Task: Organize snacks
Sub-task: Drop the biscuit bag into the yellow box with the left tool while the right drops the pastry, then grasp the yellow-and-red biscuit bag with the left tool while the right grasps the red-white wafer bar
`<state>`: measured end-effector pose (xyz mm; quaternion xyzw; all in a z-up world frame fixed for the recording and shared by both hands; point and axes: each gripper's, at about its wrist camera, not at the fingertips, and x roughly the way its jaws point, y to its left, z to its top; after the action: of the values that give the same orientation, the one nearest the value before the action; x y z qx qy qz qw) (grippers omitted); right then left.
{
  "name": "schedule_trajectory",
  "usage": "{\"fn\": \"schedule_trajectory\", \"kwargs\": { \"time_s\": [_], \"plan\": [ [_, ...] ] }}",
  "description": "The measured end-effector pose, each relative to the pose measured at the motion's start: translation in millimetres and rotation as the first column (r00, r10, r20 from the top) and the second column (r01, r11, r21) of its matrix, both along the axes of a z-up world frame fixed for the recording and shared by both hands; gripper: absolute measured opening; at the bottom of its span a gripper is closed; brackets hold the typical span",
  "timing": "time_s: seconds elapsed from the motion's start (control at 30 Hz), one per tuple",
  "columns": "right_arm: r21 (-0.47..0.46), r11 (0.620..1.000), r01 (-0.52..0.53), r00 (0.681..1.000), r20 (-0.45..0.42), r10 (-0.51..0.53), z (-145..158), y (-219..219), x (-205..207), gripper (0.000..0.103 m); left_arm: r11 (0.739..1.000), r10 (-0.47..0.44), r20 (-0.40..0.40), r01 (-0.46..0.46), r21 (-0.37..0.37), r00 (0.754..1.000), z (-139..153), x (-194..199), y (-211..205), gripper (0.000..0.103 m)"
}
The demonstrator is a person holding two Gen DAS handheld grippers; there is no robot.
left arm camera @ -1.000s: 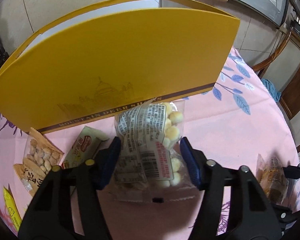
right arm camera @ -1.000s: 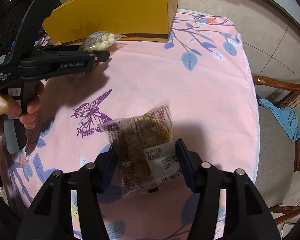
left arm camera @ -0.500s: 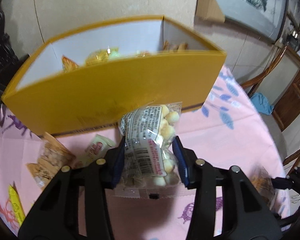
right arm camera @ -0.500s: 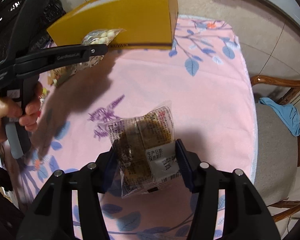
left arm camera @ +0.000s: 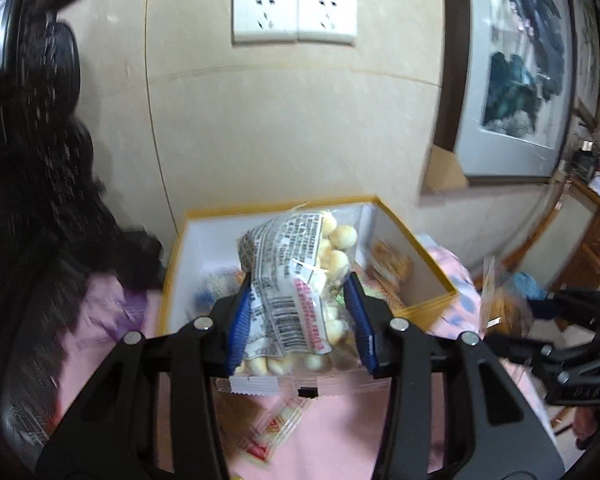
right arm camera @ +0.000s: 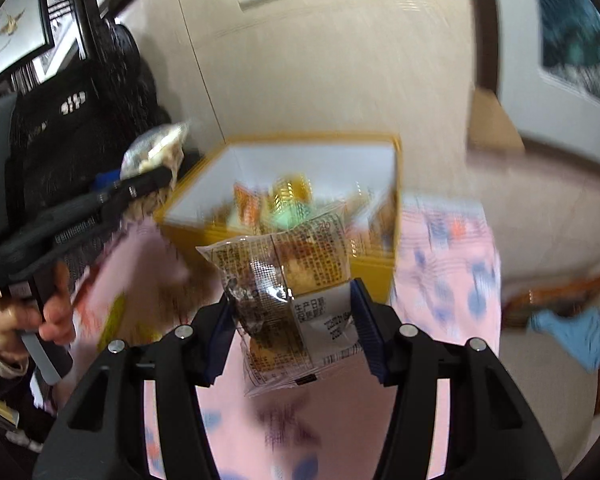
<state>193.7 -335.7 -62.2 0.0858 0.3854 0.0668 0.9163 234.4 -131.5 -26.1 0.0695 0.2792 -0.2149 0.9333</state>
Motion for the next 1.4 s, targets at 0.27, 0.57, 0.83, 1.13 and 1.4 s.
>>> {"fn": "schedule_trajectory", "kwargs": {
  "time_s": [0.27, 0.57, 0.83, 1.13, 1.4],
  "plan": [
    [-0.043, 0.999, 0.019, 0.998, -0.054, -0.021, 0, 9, 139, 0.076, 0.996, 0.073, -0.088, -0.068, 0.055, 0.993, 3, 102, -12, 0.091],
    [0.039, 0.999, -0.024, 0.995, -0.094, 0.027, -29, 46, 88, 0.078, 0.986, 0.154, -0.049, -0.151, 0.069, 0.987, -10, 43, 47, 0.099],
    [0.17, 0.985, 0.024, 0.977, -0.214, 0.013, -83, 100, 48, 0.078, 0.959, 0.279, -0.108, -0.272, 0.08, 0.954, -51, -23, 114, 0.099],
    [0.169, 0.976, 0.137, 0.931, -0.359, -0.068, -135, 130, 49, 0.078, 0.943, 0.328, -0.123, -0.318, 0.095, 0.936, -64, -86, 160, 0.099],
    [0.099, 0.966, 0.24, 0.894, -0.412, -0.18, -159, 146, 77, 0.078, 0.942, 0.333, -0.159, -0.321, 0.096, 0.93, -73, -108, 166, 0.099]
  ]
}}
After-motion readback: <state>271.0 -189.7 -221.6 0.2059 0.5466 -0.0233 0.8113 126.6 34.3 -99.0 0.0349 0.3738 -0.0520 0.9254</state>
